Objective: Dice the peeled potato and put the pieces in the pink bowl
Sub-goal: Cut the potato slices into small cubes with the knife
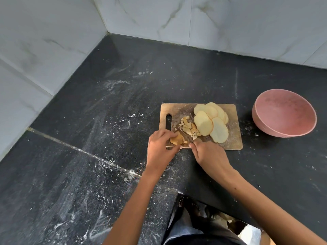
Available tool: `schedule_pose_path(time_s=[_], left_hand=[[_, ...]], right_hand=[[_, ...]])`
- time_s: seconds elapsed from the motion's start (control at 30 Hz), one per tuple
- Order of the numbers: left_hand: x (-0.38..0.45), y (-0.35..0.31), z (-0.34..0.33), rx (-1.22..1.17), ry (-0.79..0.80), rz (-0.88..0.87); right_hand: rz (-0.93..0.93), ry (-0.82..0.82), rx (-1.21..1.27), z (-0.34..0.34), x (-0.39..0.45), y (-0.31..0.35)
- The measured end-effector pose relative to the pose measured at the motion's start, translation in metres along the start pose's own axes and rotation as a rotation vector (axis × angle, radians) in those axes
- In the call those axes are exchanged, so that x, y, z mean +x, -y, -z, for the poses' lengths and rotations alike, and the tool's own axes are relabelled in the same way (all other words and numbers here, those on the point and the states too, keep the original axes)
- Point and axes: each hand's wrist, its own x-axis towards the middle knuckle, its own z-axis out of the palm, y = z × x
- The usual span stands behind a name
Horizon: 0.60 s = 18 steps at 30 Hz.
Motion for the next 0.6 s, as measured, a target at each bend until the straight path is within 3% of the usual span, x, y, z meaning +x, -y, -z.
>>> schedule_pose_path(time_s=[0.17,0.6], left_hand=[[-0.005,-0.004,-0.004,0.013,-0.081,0.048],[-0.011,-0.009,-0.018,0.093,-0.163,-0.011]], right_hand=[[-0.13,0.007,-0.004,0.004,0.0,-0.008],[-0.038,0.009,0.051,-0.005,-0.009,0.012]])
